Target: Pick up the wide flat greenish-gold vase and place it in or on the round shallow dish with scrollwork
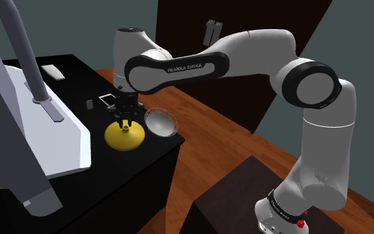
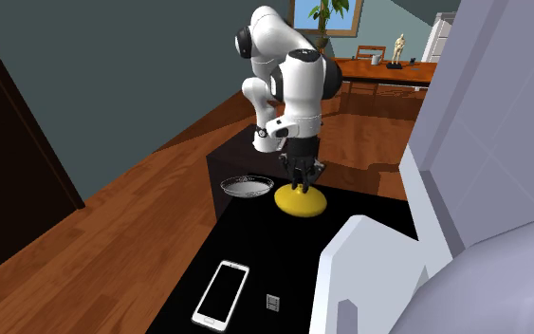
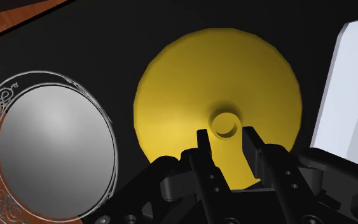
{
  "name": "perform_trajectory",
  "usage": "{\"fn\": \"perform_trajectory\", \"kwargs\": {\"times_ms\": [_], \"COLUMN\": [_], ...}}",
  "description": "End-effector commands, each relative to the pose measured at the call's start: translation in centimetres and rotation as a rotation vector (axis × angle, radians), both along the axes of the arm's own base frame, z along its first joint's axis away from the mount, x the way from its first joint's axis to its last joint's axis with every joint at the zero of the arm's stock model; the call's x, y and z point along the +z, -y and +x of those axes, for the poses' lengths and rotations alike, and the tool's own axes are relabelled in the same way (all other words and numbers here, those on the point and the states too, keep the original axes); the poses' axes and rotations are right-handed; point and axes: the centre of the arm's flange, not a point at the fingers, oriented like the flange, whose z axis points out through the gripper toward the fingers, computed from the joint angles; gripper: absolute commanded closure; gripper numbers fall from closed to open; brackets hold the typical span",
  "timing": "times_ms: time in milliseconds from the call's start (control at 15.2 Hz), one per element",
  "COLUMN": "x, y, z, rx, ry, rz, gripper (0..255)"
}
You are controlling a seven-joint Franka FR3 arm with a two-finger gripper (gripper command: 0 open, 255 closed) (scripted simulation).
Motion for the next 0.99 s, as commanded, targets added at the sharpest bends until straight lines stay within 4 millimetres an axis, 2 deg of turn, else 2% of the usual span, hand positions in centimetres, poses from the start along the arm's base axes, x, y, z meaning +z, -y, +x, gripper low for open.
{"fn": "perform_trajectory", "kwargs": {"times_ms": [0, 924], "x": [1.0, 8.4], "y": [-0.1, -0.1], "z": [0.0, 0.0], "rx": [0.000, 0.000], "ry": [0.000, 0.000], "rz": [0.000, 0.000], "gripper": [255, 255]}}
